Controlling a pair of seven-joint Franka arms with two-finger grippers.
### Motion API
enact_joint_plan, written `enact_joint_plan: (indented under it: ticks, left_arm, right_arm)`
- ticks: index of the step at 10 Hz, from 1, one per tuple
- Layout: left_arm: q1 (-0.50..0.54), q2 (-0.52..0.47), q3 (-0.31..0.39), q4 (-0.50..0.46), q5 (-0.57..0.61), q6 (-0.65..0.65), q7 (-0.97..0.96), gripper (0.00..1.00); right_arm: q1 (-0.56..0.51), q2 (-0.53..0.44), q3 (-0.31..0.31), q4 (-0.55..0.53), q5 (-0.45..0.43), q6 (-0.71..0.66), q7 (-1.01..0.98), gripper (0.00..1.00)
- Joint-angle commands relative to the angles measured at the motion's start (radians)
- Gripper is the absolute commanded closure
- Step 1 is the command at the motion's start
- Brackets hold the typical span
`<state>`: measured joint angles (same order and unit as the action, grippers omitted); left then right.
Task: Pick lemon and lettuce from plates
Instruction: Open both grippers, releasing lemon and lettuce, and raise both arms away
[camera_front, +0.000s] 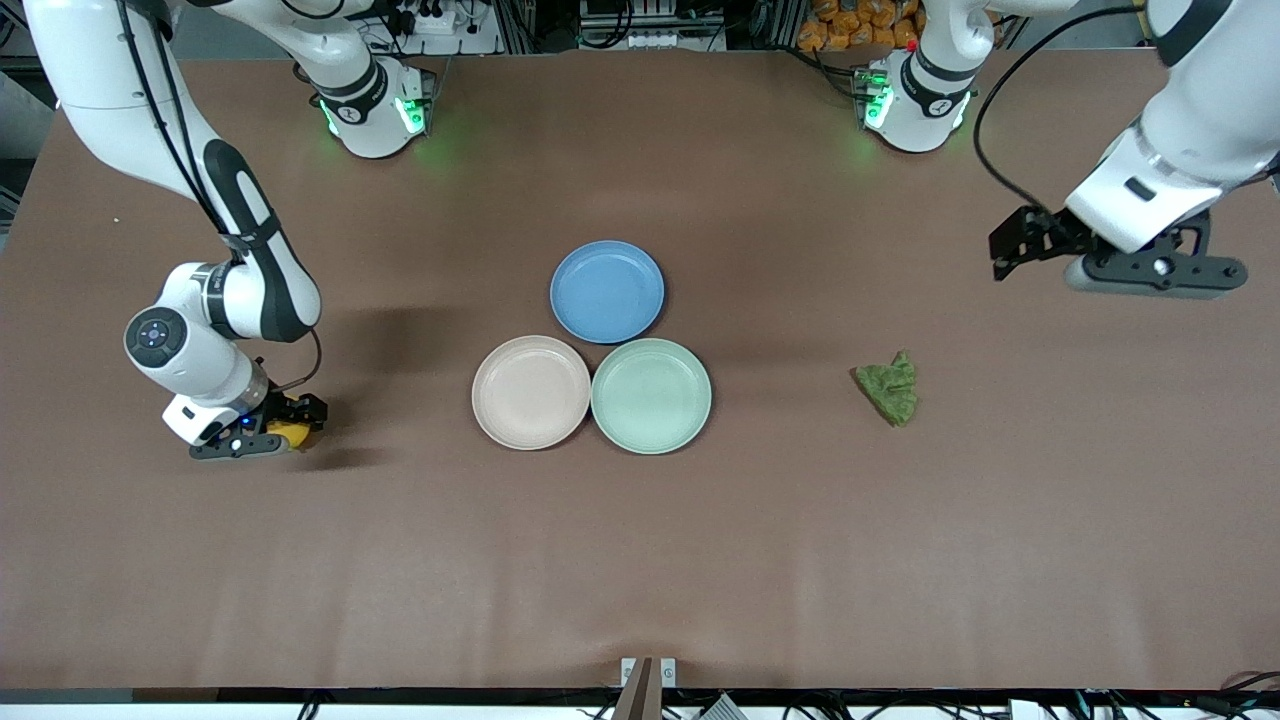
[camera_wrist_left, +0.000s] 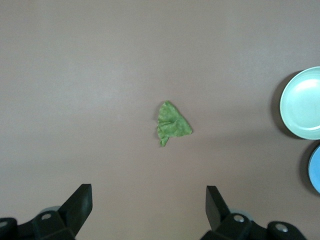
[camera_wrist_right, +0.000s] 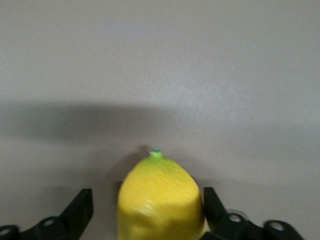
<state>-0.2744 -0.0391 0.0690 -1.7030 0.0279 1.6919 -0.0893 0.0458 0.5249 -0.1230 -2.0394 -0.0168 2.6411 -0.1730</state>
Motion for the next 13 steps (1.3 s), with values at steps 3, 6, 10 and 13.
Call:
enact_joint_plan:
  ticks: [3, 6, 10, 13]
  left_arm:
    - [0.108, -0.042, -0.050, 0.017, 0.012, -0.057, 0.042, 0.00]
    - [0.144, -0.018, -0.083, 0.058, 0.007, -0.080, 0.040, 0.00]
    - [0.152, -0.019, -0.075, 0.080, -0.037, -0.089, 0.040, 0.00]
    - [0.147, -0.021, -0.081, 0.092, -0.025, -0.126, 0.040, 0.00]
  right_arm:
    - [-0.011, -0.002, 0.011, 0.263, 0.003, -0.418, 0.001, 0.00]
    - [-0.011, -0.006, 0.011, 0.410, 0.001, -0.634, 0.004, 0.00]
    - [-0.006, -0.068, 0.009, 0.550, 0.000, -0.892, 0.073, 0.00]
    - [-0.001, -0.167, 0.009, 0.606, -0.002, -1.060, 0.076, 0.00]
